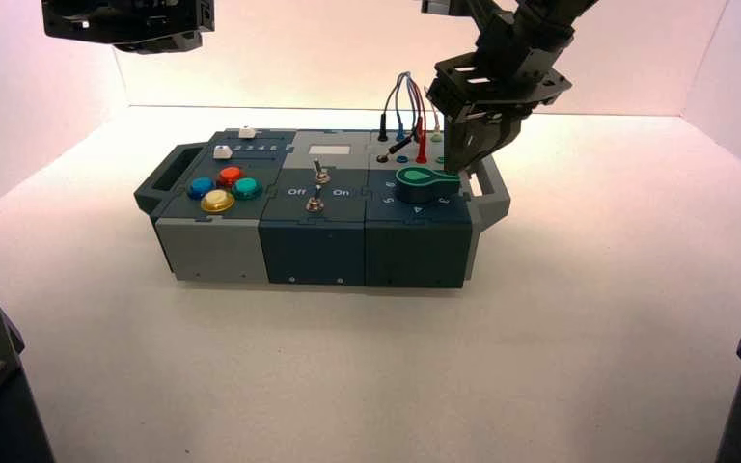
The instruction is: Turn the knob to position 3.
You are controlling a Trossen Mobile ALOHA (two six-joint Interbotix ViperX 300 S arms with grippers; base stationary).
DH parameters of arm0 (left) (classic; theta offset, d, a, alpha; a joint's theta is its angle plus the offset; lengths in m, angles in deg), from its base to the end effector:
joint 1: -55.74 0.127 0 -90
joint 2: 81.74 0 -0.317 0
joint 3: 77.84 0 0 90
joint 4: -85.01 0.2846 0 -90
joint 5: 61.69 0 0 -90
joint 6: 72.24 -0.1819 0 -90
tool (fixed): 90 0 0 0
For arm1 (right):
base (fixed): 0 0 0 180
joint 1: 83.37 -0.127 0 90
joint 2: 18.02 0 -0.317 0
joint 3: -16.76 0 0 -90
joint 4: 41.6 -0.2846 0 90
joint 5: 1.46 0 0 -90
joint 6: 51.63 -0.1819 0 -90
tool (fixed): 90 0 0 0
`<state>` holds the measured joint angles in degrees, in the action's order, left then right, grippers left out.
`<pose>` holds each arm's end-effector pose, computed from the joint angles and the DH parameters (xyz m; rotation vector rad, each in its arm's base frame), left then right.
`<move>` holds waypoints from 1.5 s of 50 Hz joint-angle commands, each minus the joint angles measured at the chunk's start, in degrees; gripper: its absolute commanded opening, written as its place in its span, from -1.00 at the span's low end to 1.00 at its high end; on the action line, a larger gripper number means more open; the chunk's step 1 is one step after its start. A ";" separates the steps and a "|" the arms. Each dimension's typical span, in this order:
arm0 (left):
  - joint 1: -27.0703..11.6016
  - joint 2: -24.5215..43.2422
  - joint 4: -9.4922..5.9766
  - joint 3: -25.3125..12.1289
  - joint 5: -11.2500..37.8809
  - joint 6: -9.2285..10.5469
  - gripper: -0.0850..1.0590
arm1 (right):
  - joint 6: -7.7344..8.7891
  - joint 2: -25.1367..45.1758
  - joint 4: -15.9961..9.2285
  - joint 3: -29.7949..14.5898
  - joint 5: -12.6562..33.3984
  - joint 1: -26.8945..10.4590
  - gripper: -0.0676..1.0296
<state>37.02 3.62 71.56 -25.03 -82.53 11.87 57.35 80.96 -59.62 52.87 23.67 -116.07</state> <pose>0.3121 -0.0899 0.1462 -0.0152 0.4901 -0.2106 0.2519 0.1901 0.0701 -0.3054 1.1868 0.6413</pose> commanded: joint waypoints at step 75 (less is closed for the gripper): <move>-0.18 0.79 0.09 -1.93 -0.26 -0.09 -0.91 | -0.70 -2.11 -0.97 -0.79 1.67 -0.79 -0.92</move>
<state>37.02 4.76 71.56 -25.38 -82.53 11.87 56.83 80.26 -60.24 52.95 25.43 -116.51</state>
